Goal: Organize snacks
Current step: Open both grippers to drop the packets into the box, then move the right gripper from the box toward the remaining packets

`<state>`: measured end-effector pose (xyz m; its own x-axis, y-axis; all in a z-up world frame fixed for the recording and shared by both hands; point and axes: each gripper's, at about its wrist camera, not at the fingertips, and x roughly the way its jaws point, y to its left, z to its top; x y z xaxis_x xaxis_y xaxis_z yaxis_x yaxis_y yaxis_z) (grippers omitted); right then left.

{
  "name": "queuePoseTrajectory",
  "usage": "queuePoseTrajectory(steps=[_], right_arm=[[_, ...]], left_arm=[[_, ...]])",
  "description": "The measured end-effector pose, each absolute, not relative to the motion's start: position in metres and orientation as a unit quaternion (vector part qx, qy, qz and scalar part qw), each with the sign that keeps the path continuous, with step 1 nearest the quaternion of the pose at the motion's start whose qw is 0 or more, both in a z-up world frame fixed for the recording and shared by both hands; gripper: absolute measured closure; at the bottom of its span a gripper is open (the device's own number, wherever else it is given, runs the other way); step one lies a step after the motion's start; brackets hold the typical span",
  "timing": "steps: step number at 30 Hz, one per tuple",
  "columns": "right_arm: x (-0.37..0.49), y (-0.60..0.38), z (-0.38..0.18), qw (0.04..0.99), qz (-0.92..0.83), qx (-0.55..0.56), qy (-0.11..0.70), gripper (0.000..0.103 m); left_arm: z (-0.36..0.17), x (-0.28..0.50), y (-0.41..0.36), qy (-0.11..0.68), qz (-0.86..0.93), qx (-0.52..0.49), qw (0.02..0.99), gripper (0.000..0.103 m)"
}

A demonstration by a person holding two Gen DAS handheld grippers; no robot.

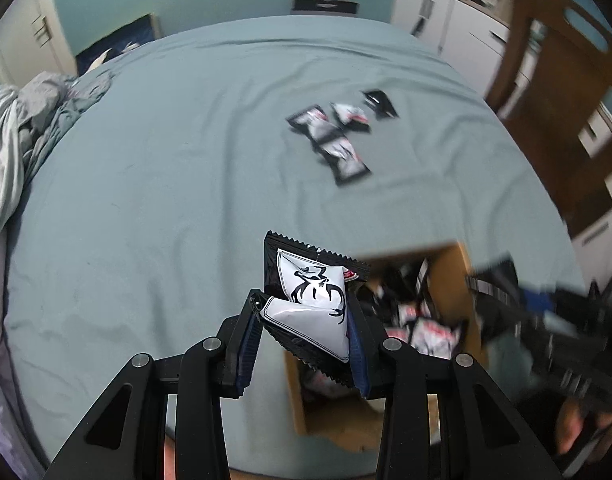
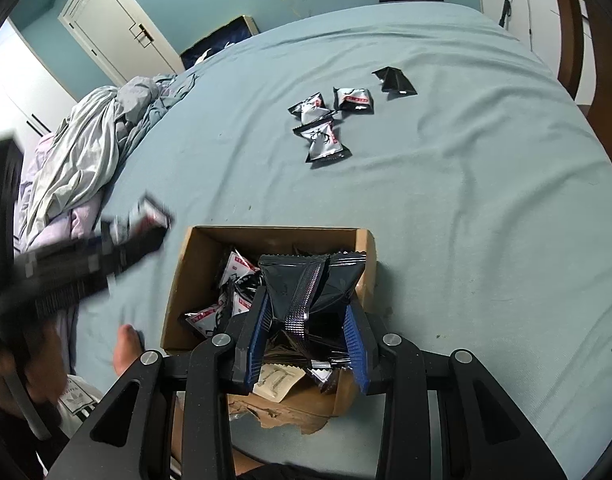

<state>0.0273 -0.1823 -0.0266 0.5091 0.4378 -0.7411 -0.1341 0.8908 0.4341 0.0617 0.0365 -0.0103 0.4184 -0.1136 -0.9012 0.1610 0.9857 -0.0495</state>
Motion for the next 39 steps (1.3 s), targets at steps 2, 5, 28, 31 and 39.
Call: queuePoseTrajectory(steps=[2,5,28,31,39], right_arm=[[0.026,-0.183,-0.028,0.853,0.162,0.164,0.469,0.07],[0.025,-0.184,-0.029,0.852,0.155,0.165,0.472,0.07],[0.024,-0.175,-0.027,0.853,0.175,0.139,0.472,0.069],[0.025,-0.172,-0.027,0.853,0.179,0.135,0.472,0.069],[0.029,-0.168,-0.033,0.838,0.182,0.162,0.489,0.045]], left_arm=[[-0.018,0.054,0.027,0.537,-0.107,0.036,0.836,0.066],[-0.022,0.048,0.018,0.538,-0.132,0.032,0.832,0.066],[-0.025,0.054,0.04,0.505,-0.059,0.052,0.86,0.014],[-0.027,0.055,0.039,0.506,-0.055,0.056,0.859,0.014],[-0.032,0.054,0.037,0.512,-0.049,0.069,0.855,0.014]])
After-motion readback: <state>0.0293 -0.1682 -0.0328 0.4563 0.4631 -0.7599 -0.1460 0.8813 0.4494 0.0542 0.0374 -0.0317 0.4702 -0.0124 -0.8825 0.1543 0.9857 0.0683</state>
